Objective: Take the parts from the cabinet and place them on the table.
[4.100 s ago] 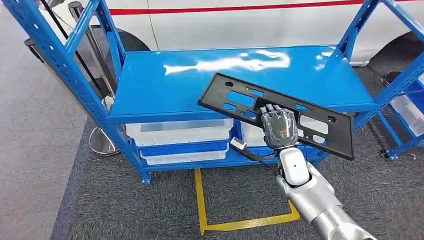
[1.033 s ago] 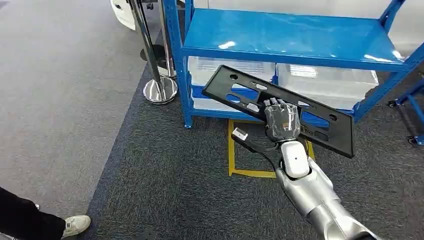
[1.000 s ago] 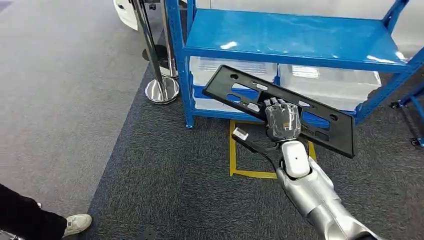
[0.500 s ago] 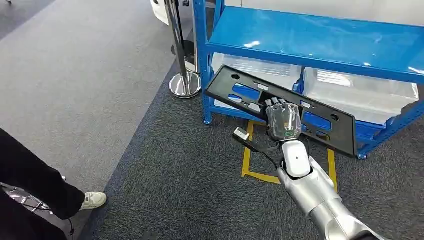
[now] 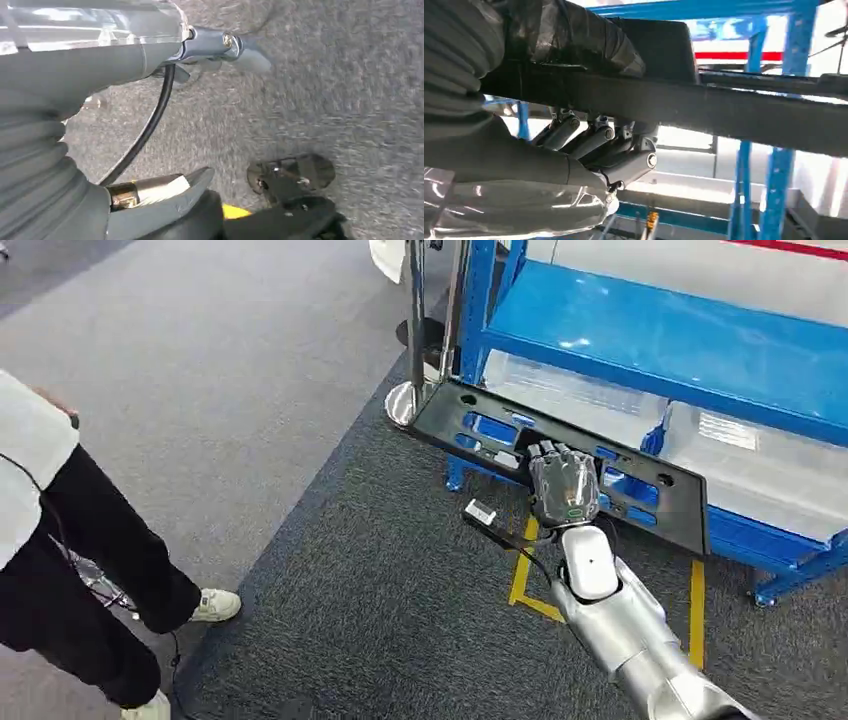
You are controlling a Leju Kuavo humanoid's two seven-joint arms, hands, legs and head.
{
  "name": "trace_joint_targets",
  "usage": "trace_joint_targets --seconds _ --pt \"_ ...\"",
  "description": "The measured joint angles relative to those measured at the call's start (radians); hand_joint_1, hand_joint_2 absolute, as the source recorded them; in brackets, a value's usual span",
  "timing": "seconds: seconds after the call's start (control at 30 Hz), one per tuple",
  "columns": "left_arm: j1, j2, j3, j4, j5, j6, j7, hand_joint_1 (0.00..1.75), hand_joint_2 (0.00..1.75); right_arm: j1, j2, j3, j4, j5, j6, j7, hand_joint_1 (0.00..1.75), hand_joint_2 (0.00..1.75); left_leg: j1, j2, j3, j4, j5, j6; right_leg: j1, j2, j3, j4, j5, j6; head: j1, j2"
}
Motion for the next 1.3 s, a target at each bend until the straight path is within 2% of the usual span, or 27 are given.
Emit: trace_joint_targets --seconds 0.03,0.07,0.1,0.23,0.27,0.3,0.33,0.4,0.43,0.47,0.53,0.57,0.6,0.73,0.77,0.8,0.83,0.9,0.93,0.97,1.0,1.07,1.1,1.13,1.23,1.27,1.3 --pt "-0.002 0.0 0.0 0.0 0.0 0.0 0.0 0.0 1.75 0.002 -0.002 0.0 0.0 0.0 0.0 0.0 1.75 1.75 0.0 -0.007 -0.001 0.0 0.0 0.0 0.0 0.006 -0.023 0.054 -0.026 0.001 0.0 0.0" --pt "-0.001 -0.002 0.0 0.0 0.0 -0.002 0.0 0.0 1.75 0.017 -0.003 0.0 0.001 0.0 0.0 0.0 1.75 1.75 0.001 -0.041 -0.006 0.005 0.002 0.001 -0.003 0.01 -0.083 0.186 -0.055 0.008 0.0 0.0" --pt "0.001 -0.002 0.0 0.0 0.0 -0.001 0.002 0.0 1.75 0.014 -0.008 0.0 0.001 0.0 0.0 0.003 1.75 1.75 0.002 -0.094 -0.024 0.038 -0.007 -0.019 -0.023 0.097 0.05 -0.087 0.067 0.015 0.001 0.0" --pt "0.004 -0.003 0.0 0.0 0.0 0.0 0.005 0.0 1.75 0.017 -0.006 0.001 0.0 0.0 0.0 0.002 1.75 1.75 0.008 -0.135 -0.045 0.036 0.011 -0.046 -0.018 0.062 0.043 -0.097 0.077 -0.002 0.0 0.0" --pt "0.007 -0.002 0.0 0.0 0.0 0.0 0.005 0.0 1.75 0.013 -0.005 0.001 0.0 0.0 0.0 0.003 1.75 1.75 0.011 -0.119 -0.052 0.046 0.001 -0.048 -0.026 0.047 0.047 -0.105 0.083 -0.012 -0.001 0.0" --pt "0.007 -0.002 0.0 0.0 0.0 0.0 0.006 0.0 1.75 0.012 -0.005 0.001 -0.002 0.0 -0.001 0.003 1.75 1.75 0.003 -0.068 -0.067 0.082 -0.028 -0.054 -0.025 0.041 0.049 -0.111 0.086 -0.018 -0.006 0.0" --pt "0.005 -0.002 0.0 0.0 -0.001 0.0 0.006 0.0 1.75 0.011 -0.005 0.001 -0.003 0.0 -0.001 0.002 1.75 1.75 0.005 -0.043 -0.096 0.147 -0.066 -0.06 -0.024 0.029 0.048 -0.113 0.087 -0.02 -0.008 0.0" --pt "0.0 -0.002 0.0 0.0 -0.003 0.0 0.006 0.0 1.75 0.015 -0.006 0.001 -0.003 0.0 -0.001 0.001 1.75 1.75 0.01 -0.025 -0.161 0.295 -0.131 -0.067 -0.021 0.002 0.048 -0.112 0.086 -0.022 -0.007 0.0" --pt "0.0 -0.002 0.0 0.0 -0.003 0.0 0.006 0.0 1.75 0.017 -0.006 0.001 -0.002 0.0 -0.001 0.0 1.75 1.75 0.012 -0.022 -0.177 0.334 -0.139 -0.069 -0.02 -0.011 0.048 -0.112 0.086 -0.022 -0.008 0.0" --pt "0.001 -0.002 0.0 0.0 -0.003 0.0 0.008 0.0 1.75 0.018 -0.006 0.001 -0.003 0.0 -0.001 -0.002 1.75 1.75 0.012 -0.02 -0.169 0.325 -0.124 -0.069 -0.02 -0.023 0.048 -0.112 0.086 -0.022 -0.007 0.0" --pt "0.001 -0.002 0.0 0.0 -0.005 0.0 0.009 0.0 1.75 0.017 -0.005 0.001 -0.003 0.0 -0.001 -0.003 1.75 1.75 0.011 -0.012 -0.09 0.18 -0.047 -0.063 -0.02 -0.045 0.05 -0.112 0.084 -0.019 -0.008 0.0" --pt "0.001 -0.002 0.0 0.0 -0.007 0.0 0.01 0.0 1.75 0.015 -0.005 0.001 -0.004 0.0 -0.001 -0.002 1.75 1.75 0.009 0.011 -0.037 0.086 -0.008 -0.056 -0.019 -0.054 0.054 -0.112 0.082 -0.016 -0.008 0.0" --pt "-0.001 -0.002 0.0 0.0 -0.008 0.0 0.01 0.0 1.75 0.015 -0.005 0.001 -0.006 0.0 -0.001 -0.002 1.75 1.75 -0.002 0.062 -0.015 0.036 -0.017 -0.049 -0.016 -0.062 0.054 -0.112 0.08 -0.013 -0.007 0.0" --pt "0.0 -0.002 0.0 0.0 -0.013 -0.001 0.018 0.0 1.75 0.016 -0.005 0.001 -0.006 0.0 -0.001 -0.003 1.75 1.75 -0.012 0.026 -0.02 0.025 -0.009 -0.028 -0.005 -0.1 0.061 -0.121 0.08 0.007 -0.007 0.0" --pt "0.002 -0.002 0.0 0.0 -0.014 -0.001 0.022 0.0 1.75 0.015 -0.005 0.001 -0.008 0.0 -0.001 -0.003 1.75 1.75 0.0 0.016 -0.011 0.011 -0.001 -0.017 -0.01 -0.087 0.06 -0.116 0.069 0.015 -0.006 0.0" --pt "0.001 -0.003 0.0 0.0 -0.014 -0.001 0.023 0.0 1.75 0.015 -0.006 0.0 -0.008 0.0 -0.001 -0.004 1.75 1.75 -0.001 0.01 -0.01 0.007 0.001 -0.012 -0.012 -0.041 0.054 -0.095 0.049 0.015 -0.005 0.0" --pt "-0.001 -0.003 0.0 0.0 -0.015 -0.002 0.026 0.0 1.75 0.015 -0.008 -0.002 -0.008 0.0 -0.001 -0.005 1.75 1.75 -0.001 0.002 -0.011 0.007 0.003 -0.008 -0.012 -0.012 0.029 -0.039 0.013 0.013 -0.005 0.0" --pt "-0.004 -0.004 0.0 0.0 -0.02 -0.006 0.029 0.0 1.75 0.021 -0.011 -0.002 -0.008 0.0 -0.001 -0.007 1.75 1.75 -0.002 -0.021 -0.011 0.009 0.003 -0.003 -0.009 0.008 -0.052 0.134 -0.061 0.015 -0.005 0.0" --pt "-0.005 -0.005 0.0 0.0 -0.021 -0.008 0.032 0.0 1.75 0.026 -0.013 -0.002 -0.007 0.0 -0.001 -0.007 1.75 1.75 -0.004 -0.034 -0.011 0.01 0.003 -0.003 -0.008 0.01 -0.08 0.185 -0.068 0.015 -0.005 0.0" --pt "-0.004 -0.005 0.0 0.0 -0.023 -0.01 0.036 0.0 1.75 0.031 -0.014 -0.002 -0.007 0.0 -0.001 -0.006 1.75 1.75 -0.004 -0.049 -0.011 0.013 0.003 -0.002 -0.008 0.011 -0.086 0.19 -0.052 0.014 -0.005 0.0" --pt "-0.004 -0.005 -0.001 0.0 -0.024 -0.012 0.039 0.0 1.75 0.032 -0.015 -0.002 -0.008 0.0 -0.001 -0.003 1.75 1.75 -0.004 -0.063 -0.011 0.016 0.001 -0.002 -0.008 0.011 -0.072 0.148 -0.015 0.012 -0.005 0.0" --pt "-0.005 -0.005 -0.001 0.0 -0.031 -0.015 0.041 0.0 1.75 0.029 -0.016 -0.002 -0.008 0.0 -0.001 0.002 1.75 1.75 -0.004 -0.09 -0.01 0.026 -0.004 -0.006 -0.011 0.028 0.006 -0.033 0.09 0.006 -0.005 0.0" --pt "-0.004 -0.006 -0.002 0.0 -0.031 -0.015 0.042 0.0 1.75 0.028 -0.021 -0.002 -0.007 0.0 -0.001 0.001 1.75 1.75 0.0 -0.098 -0.016 0.031 -0.007 -0.01 -0.013 0.078 0.026 -0.082 0.091 0.001 -0.005 0.0" --pt "-0.008 -0.006 -0.002 0.0 -0.031 -0.016 0.043 0.0 1.75 0.028 -0.022 -0.002 -0.008 0.0 -0.001 0.001 1.75 1.75 -0.005 -0.109 -0.026 0.044 -0.009 -0.015 -0.016 0.095 0.032 -0.105 0.088 0.002 -0.006 0.0" --pt "-0.003 -0.006 -0.003 0.0 -0.033 -0.016 0.047 0.0 1.75 0.03 -0.021 -0.002 -0.008 0.0 -0.001 0.002 1.75 1.75 0.007 -0.137 -0.036 0.033 0.002 -0.034 -0.006 0.068 0.029 -0.1 0.089 -0.004 -0.006 0.0" --pt "-0.002 -0.005 -0.003 0.0 -0.033 -0.016 0.047 0.0 1.75 0.027 -0.021 -0.002 -0.008 0.0 -0.001 0.002 1.75 1.75 0.001 -0.14 -0.038 0.037 -0.002 -0.038 -0.023 0.053 0.035 -0.112 0.095 -0.012 -0.005 0.0" --pt "-0.001 -0.005 -0.003 0.0 -0.033 -0.013 0.047 0.0 1.75 0.026 -0.022 -0.002 -0.008 0.0 -0.001 0.005 1.75 1.75 -0.006 -0.086 -0.045 0.057 -0.018 -0.044 -0.02 0.043 0.041 -0.118 0.096 -0.018 -0.007 0.0"
